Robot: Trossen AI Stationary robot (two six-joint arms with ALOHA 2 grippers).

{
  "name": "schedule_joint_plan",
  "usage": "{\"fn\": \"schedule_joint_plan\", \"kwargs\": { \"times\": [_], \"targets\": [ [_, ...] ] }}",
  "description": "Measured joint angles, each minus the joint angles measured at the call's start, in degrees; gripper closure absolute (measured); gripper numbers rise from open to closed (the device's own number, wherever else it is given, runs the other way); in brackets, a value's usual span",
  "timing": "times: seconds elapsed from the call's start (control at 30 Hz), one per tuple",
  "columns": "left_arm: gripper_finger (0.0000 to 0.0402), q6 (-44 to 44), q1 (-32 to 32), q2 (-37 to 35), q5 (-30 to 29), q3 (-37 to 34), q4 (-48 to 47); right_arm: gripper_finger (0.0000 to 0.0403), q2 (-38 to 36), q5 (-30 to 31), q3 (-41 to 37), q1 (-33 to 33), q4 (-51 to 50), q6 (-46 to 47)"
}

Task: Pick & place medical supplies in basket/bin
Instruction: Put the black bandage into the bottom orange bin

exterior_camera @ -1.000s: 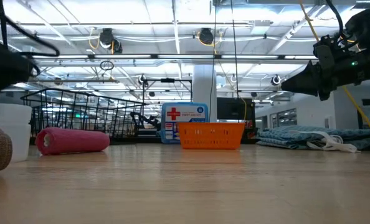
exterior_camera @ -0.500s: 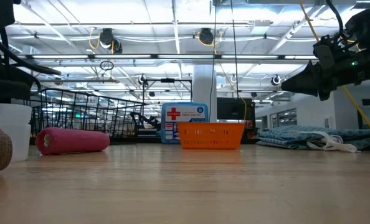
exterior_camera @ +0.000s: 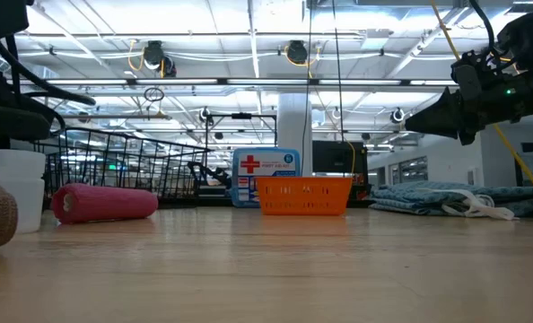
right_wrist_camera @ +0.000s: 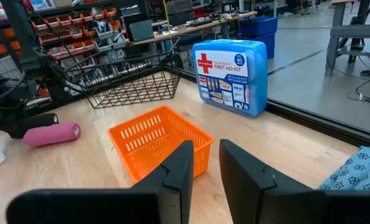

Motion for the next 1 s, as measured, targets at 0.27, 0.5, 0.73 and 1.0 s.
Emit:
{"fn": "schedule_joint_plan", "kwargs": {
  "times": [0.27, 0.5, 0.73, 1.0],
  "targets": [
    [0.0272, 0.0, 0.0, -7.1, -5.0, -0.1, 0.0, 0.0332, 0.0, 0.0, 0.0, 0.0, 0.0, 0.0],
    [0.0272, 1.9, 0.0, -12.6, -11.6, 0.0, 0.4, 0.0332, 0.0, 0.0, 0.0, 0.0, 0.0, 0.0],
    [0.0273, 14.3, 1.0, -16.1, -22.4, 0.0, 10.9, 0.0332, 0.0, 0.0, 0.0, 0.0, 0.0, 0.0],
    [0.0273, 50.3, 7.6, -16.9, -29.6, 0.1, 35.9, 0.0332, 0.0, 0.0, 0.0, 0.0, 0.0, 0.0]
  ]
}}
